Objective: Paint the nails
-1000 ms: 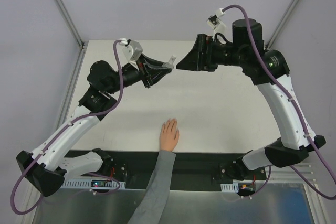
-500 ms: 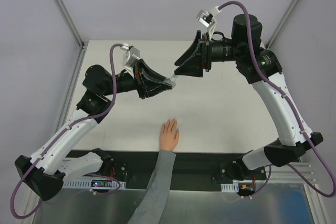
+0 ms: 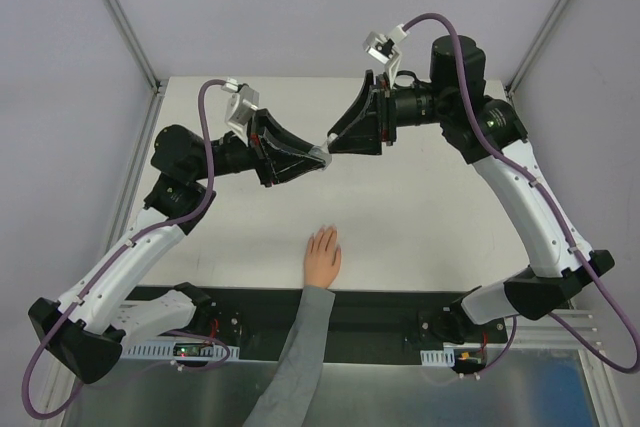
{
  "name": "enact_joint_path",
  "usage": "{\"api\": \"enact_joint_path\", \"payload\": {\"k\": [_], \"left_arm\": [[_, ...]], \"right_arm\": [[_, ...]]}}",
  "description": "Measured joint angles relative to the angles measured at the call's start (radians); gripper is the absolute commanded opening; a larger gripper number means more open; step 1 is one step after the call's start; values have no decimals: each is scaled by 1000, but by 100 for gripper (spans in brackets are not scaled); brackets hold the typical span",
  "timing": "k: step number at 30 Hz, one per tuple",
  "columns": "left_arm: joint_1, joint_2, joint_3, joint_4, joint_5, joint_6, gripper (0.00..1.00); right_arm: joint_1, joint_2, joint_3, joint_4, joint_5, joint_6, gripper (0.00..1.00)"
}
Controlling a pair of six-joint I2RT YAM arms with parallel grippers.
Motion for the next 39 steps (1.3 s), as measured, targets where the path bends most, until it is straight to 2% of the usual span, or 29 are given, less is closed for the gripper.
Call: {"api": "enact_joint_path", "payload": {"k": [4,12,14,15,17,21,24,27,29,32,35,37,39], "left_arm": [[0,2,0,16,0,-13,0],[0,13,-2,19,0,-18,0],[0,15,-3,19,0,-17,0],[0,15,-3,19,0,-17,0],[0,17,-3,15,-2,-16,0],[7,21,-3,3,-14,-12,0],[7,21,-3,-23,-48,13,0],[6,14,-3,-79,-119,89,0],[2,13,-3,-114,-202,166,0],[-16,40,2,-140,-319,286,0],[-29,98,52,-138,-399,353,0],[-29,133,79,-129,-447,379,0],[-32,148,81,-137,-461,398,0]], "right_arm": [[8,-5,-22,-18,5,-14,45],[12,-7,-23,-19,29,-21,45],[12,-7,-23,-19,37,-21,39],[12,-7,-23,-19,39,-19,30],[12,-7,-22,-19,38,-16,24],[19,-6,-21,-21,53,-23,1],[31,-6,-21,-32,112,-28,0],[60,-6,-14,-54,248,-24,1],[105,3,21,-103,452,24,1],[242,56,148,-229,893,117,1],[304,167,351,-353,1165,174,1],[309,212,413,-374,1249,209,1],[314,218,397,-372,1299,236,11]]}}
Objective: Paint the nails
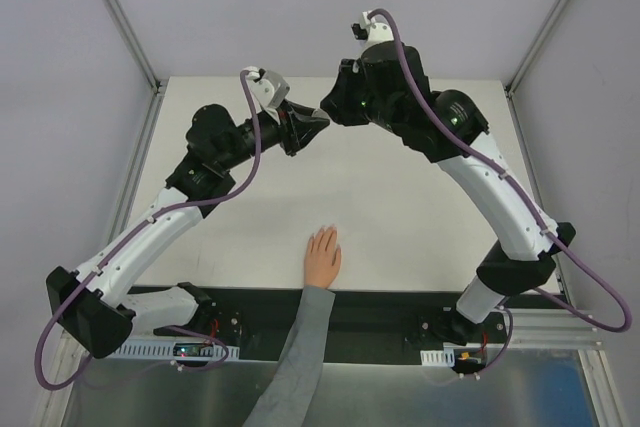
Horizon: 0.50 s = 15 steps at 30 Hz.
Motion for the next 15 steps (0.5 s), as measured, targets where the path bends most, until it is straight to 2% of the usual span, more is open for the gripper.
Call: {"api": "enact_joint_path", "payload": {"k": [1,2,4,5,7,8,11,15], "left_arm": [[-4,3,0,-11,-8,3,0],[-5,3,0,-26,-8,5,0],[-7,1,0,-41,-8,4,0],[-9,-5,0,-46,-11,2,0],[-8,-29,-4,-69,-12,-1,0],[-7,-42,-7,-86,-11,-3,0],[-1,-99,-20,-125,31,-21,0],[8,-176,-70,-141,111,-78,0]], "right_arm": [[1,-5,-19,6,14,3,16],[2,-11,-37,11,18,6,28],[-4,-21,-58,23,0,5,37],[-10,-29,-69,24,-26,-3,51],[-32,-60,-112,34,-130,-20,64],[-49,-81,-140,51,-199,-36,74],[-129,-176,-268,132,-426,-82,85],[-244,-294,-445,296,-743,-92,87]]}}
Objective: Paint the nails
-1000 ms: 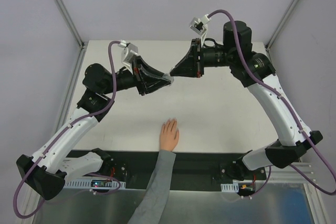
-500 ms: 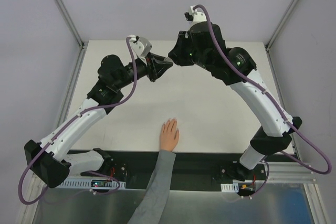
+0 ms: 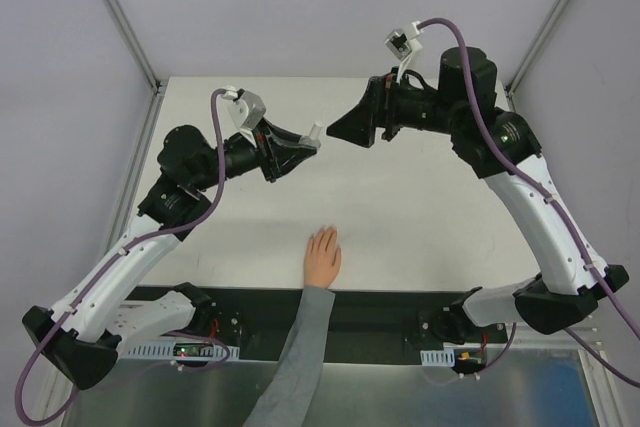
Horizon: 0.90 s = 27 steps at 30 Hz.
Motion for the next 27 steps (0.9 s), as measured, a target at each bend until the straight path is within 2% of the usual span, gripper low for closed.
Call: {"api": "enact_joint_path", "payload": {"k": [3,7,11,23,27], "left_arm": [[4,-30,-35,6,64,-57,0],[4,-28,-48,27,143,-132,0],[4,-25,-48,58,195,-185,0],[14,-24,-48,118,244,-248,0],[26,-22,-48,135,246,-261,0]], "right_arm": [[-39,4,-8,100,-198,1,79],[-40,59,21,200,-386,26,64],[-40,124,44,269,-506,78,63],[-34,134,-8,302,-583,93,59],[-25,133,-24,297,-582,89,52]]}}
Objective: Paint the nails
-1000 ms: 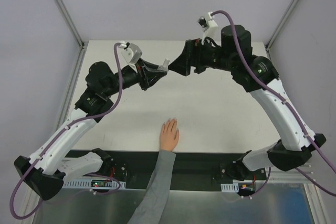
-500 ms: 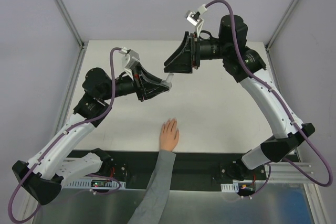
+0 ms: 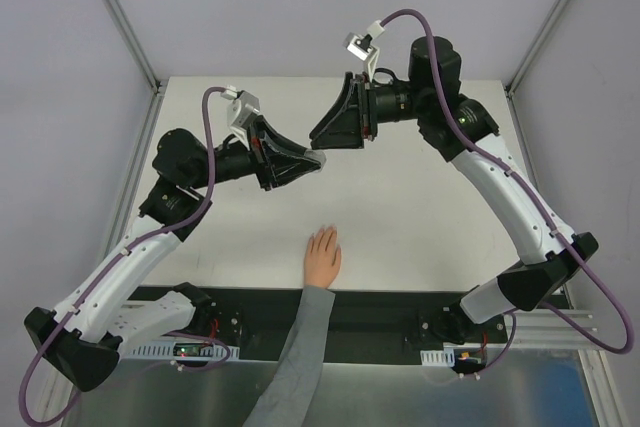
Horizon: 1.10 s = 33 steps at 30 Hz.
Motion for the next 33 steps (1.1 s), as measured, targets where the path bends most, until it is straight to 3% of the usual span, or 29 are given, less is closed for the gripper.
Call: {"api": "enact_joint_path", "payload": {"k": [8,12,18,20,25,29,32,33], "left_arm": [[11,5,0,16,5,-5,0],[11,9,8,-5,-3,0,0],[17,47,50,-79,-73,56,0],[17,61,61,-101,-130,90,0],[-53,161,189,-187,-300,237,0],[-82,213,274,-172,-393,309,0],[-84,214,272,-196,-409,337,0],[-84,214,264,-211,-409,344,0]], "right_arm": [[8,-1,-2,-7,25,-19,25],[14,-3,-2,-32,78,-56,1],[36,-22,5,-100,306,-98,1],[74,-24,31,-154,504,-98,1],[290,31,266,-405,1276,-37,1],[334,143,507,-523,1506,12,1],[342,129,443,-492,1548,32,16],[341,111,396,-466,1550,34,28]]}}
